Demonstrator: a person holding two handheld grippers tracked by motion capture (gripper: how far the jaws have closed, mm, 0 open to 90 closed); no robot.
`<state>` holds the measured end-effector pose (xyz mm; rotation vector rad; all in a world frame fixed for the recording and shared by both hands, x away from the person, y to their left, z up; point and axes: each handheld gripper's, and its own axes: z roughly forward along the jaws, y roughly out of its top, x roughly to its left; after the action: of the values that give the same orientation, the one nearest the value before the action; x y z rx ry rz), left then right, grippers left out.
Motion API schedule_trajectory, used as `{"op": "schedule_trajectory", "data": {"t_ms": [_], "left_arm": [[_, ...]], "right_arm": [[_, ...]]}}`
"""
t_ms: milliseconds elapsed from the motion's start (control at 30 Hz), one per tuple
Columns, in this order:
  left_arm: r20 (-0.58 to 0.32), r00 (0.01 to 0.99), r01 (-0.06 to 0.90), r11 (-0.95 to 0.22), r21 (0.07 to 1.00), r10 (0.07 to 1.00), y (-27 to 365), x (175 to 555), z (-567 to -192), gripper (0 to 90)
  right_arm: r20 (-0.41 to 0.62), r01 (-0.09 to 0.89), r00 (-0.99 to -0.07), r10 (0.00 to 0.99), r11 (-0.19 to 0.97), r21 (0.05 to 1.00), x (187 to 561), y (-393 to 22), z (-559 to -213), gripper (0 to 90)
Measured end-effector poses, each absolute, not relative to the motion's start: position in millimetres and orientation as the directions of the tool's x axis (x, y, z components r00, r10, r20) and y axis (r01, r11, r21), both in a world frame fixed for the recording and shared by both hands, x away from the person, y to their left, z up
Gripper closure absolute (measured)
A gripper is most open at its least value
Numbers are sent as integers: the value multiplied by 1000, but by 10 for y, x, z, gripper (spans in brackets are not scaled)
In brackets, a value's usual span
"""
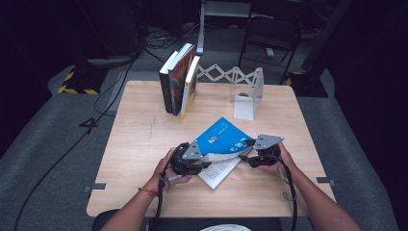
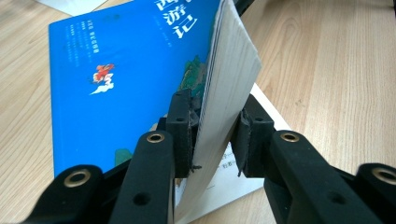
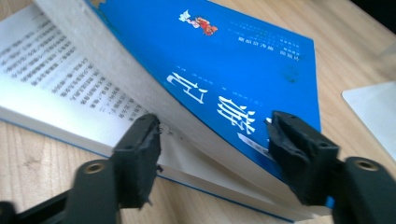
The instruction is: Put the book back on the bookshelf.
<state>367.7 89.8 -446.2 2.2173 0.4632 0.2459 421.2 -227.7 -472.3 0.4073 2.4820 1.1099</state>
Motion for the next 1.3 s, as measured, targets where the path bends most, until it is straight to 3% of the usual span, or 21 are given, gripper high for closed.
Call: {"op": "schedule_trajectory", "data": {"t_ms": [67, 167, 300, 433, 567, 667, 767, 867, 967, 1300], "left_arm": [[-4, 906, 266, -562, 783, 423, 966, 3707, -4464, 680], [-7, 897, 286, -569, 771, 442, 989, 3712, -4450, 641], [14, 886, 292, -581, 760, 464, 952, 3676, -4440, 496], [44, 875, 285, -587, 757, 482, 864, 3619, -4449, 453], [83, 862, 269, -592, 760, 499, 835, 3605, -4445, 531], [100, 861, 249, -585, 772, 499, 871, 3616, -4425, 655], [98, 866, 249, -593, 765, 490, 895, 3631, -4445, 684], [89, 873, 255, -604, 755, 480, 918, 3645, -4480, 694], [79, 872, 262, -596, 759, 484, 943, 3662, -4486, 693], [56, 870, 266, -561, 784, 490, 975, 3681, -4467, 686]], "right_arm": [[-269, 51, -887, 375, 658, 751, 4189, -2256, -4701, 508], [-294, 26, -886, 360, 669, 742, 4172, -2216, -4686, 547], [-310, 12, -887, 342, 688, 726, 4161, -2144, -4647, 582], [-332, -7, -885, 326, 704, 710, 4153, -2069, -4605, 600], [-339, -20, -889, 308, 714, 700, 4147, -2007, -4582, 613], [-329, -13, -892, 311, 709, 705, 4160, -1991, -4568, 611], [-300, 3, -900, 318, 691, 723, 4183, -1995, -4577, 577], [-258, 32, -910, 324, 677, 735, 4244, -2024, -4633, 468], [-249, 58, -901, 357, 666, 744, 4331, -2117, -4716, 421], [-322, -3, -885, 337, 686, 728, 4331, -2209, -4715, 571]]}}
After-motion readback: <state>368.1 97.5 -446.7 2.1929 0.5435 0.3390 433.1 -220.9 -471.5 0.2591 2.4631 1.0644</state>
